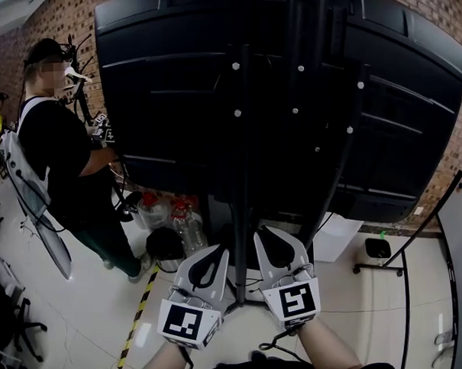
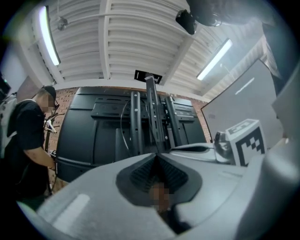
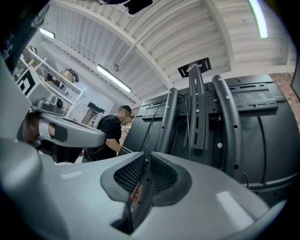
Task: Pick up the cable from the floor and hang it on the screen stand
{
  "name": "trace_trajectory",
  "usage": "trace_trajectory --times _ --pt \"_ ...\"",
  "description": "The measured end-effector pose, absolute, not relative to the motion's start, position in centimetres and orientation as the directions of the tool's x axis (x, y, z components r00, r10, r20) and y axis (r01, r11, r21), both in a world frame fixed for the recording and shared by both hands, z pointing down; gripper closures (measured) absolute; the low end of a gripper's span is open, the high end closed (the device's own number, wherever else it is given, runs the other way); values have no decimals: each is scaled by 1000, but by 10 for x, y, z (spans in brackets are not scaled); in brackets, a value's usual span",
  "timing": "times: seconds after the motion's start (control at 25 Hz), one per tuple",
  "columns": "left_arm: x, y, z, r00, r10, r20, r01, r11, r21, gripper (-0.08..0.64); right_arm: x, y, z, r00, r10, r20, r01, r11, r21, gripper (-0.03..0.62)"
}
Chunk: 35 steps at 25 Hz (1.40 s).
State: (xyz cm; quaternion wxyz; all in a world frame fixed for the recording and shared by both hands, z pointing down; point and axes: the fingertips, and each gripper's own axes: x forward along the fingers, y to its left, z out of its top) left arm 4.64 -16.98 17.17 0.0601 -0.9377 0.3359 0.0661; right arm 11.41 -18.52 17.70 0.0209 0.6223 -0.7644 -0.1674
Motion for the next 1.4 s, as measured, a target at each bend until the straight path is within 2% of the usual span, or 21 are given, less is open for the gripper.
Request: trace_trajectory --times 0.4,0.88,1.4 --pt "22 -163 208 726 -679 -112 -684 -730 -12 555 104 -173 215 -272 -951 -149 -948 239 208 584" --pt "17 -161 238 708 -702 -78 -701 -712 44 555 83 -170 242 -340 -940 -42 -923 324 209 584" --pt "14 -155 244 695 -715 -78 -712 -699 59 555 99 -170 247 -294 -954 -60 -934 274 227 584"
